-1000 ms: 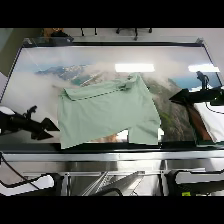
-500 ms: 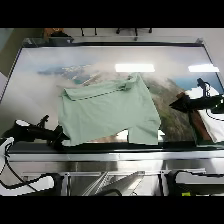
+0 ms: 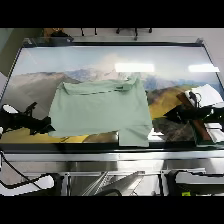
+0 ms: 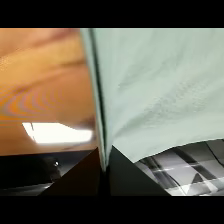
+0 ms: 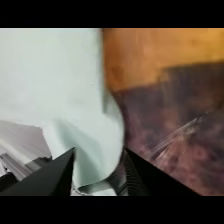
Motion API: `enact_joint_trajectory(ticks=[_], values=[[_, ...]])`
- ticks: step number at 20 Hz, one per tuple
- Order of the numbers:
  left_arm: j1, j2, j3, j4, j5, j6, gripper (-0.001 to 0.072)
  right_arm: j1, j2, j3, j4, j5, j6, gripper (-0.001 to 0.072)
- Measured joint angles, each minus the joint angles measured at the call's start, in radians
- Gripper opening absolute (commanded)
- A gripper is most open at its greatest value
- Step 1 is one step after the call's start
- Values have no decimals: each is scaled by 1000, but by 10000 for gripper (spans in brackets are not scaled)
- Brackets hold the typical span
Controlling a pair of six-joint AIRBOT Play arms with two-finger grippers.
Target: Fold the shirts.
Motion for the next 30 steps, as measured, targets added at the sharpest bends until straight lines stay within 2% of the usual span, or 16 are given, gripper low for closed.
enact_joint_trajectory(ticks=[4,9,10,12,13,16,19,25,27,30], values=[[51,-21,35,7,-32,16,16,68,0,-150,7,-67,8,397],[32,-65,45,11,-46,24,16,247,2,-227,41,-187,70,385],[25,-69,46,12,-45,26,16,279,2,-232,49,-211,80,346],[13,-74,47,12,-45,32,15,328,2,-237,67,-273,85,83],[8,-74,47,11,-45,35,15,343,1,-236,84,-295,74,23],[8,-38,54,-30,-53,55,13,365,42,-186,130,-315,41,22],[32,79,130,-192,-89,96,13,364,161,-36,170,-256,34,21],[194,424,518,-700,-101,133,13,268,437,494,222,-219,42,21],[276,510,685,-797,-82,138,13,227,488,671,224,-238,42,21],[352,553,924,-855,-69,135,14,185,521,888,165,-286,41,21]])
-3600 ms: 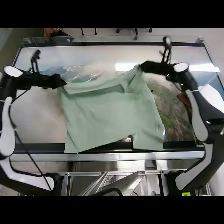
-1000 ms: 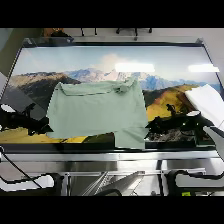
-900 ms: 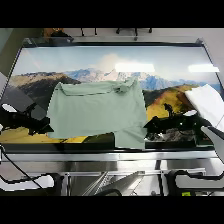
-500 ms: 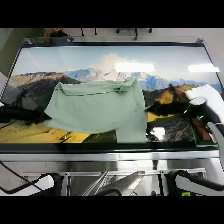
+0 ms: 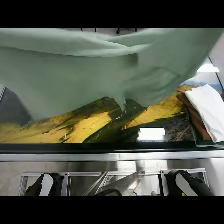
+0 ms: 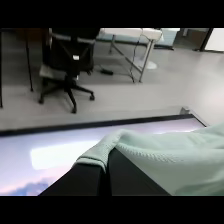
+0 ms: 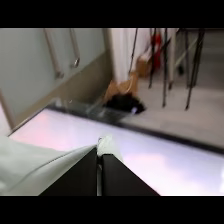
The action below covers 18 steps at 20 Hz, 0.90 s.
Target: Fold the shirts.
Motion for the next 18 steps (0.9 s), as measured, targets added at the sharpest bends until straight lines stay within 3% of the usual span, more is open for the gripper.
enact_joint_trajectory(ticks=[4,9,13,18], values=[[-31,-69,158,67,-27,-34,14,-18,-30,124,-99,-41,-1,20],[-240,-221,4,130,-51,-1,14,-17,-278,158,-66,50,-12,20],[-437,-417,-149,286,40,29,15,27,-551,164,-43,79,-12,19],[-564,-748,-165,407,177,47,15,94,-878,166,-32,-6,4,20]])
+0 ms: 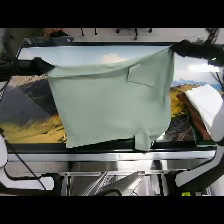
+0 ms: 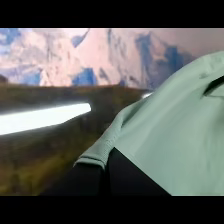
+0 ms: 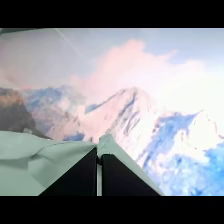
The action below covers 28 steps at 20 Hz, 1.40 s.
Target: Fold the shirts.
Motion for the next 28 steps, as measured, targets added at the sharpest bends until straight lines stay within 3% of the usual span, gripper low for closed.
enact_joint_trajectory(ticks=[5,9,16,23,24,25,26,28], values=[[-27,-278,197,34,27,3,14,19,-158,0,-3,-74,6,19],[-35,-394,309,68,-5,-13,15,24,-188,0,-116,-40,4,19],[-37,-441,242,164,98,-17,17,48,-226,-82,-357,-5,43,19],[-36,-445,162,193,143,45,21,61,-257,-115,-415,-12,69,25],[-36,-445,162,201,135,49,41,62,-257,-116,-416,-12,72,138],[-37,-445,167,211,118,52,362,63,-254,-117,-418,-8,72,363],[-36,-445,177,220,101,51,629,63,-246,-117,-414,0,75,448],[-27,-445,217,225,46,16,630,61,-218,-117,-407,14,77,447]])
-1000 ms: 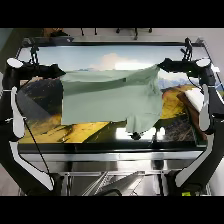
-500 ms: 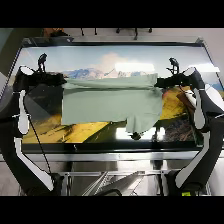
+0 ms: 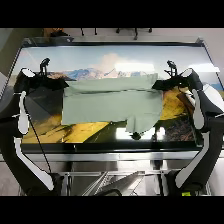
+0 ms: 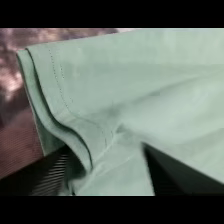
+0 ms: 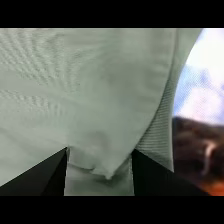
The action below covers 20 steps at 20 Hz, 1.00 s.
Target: Fold the shirts.
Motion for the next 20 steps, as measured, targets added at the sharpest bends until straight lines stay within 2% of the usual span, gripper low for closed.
enact_joint_trajectory(ticks=[1,3,5,8,13,17,18,19,20], values=[[8,0,26,4,-34,-23,630,-5,25,0,2,13,11,447],[38,1,88,7,-124,-87,518,-23,80,0,2,57,29,445],[74,12,102,19,-229,-143,511,-60,138,-13,-1,135,44,445],[121,65,-31,45,-334,-192,511,-135,242,-124,2,246,70,438],[157,198,-441,58,-320,-174,511,-241,462,-460,10,313,108,436],[143,262,-657,8,-264,-139,510,-274,636,-751,17,282,134,438],[134,269,-684,0,-243,-131,465,-274,668,-816,20,260,141,438],[122,273,-703,-10,-222,-123,312,-273,695,-877,26,237,141,438],[109,275,-713,-18,-206,-118,127,-270,717,-938,34,215,140,438]])
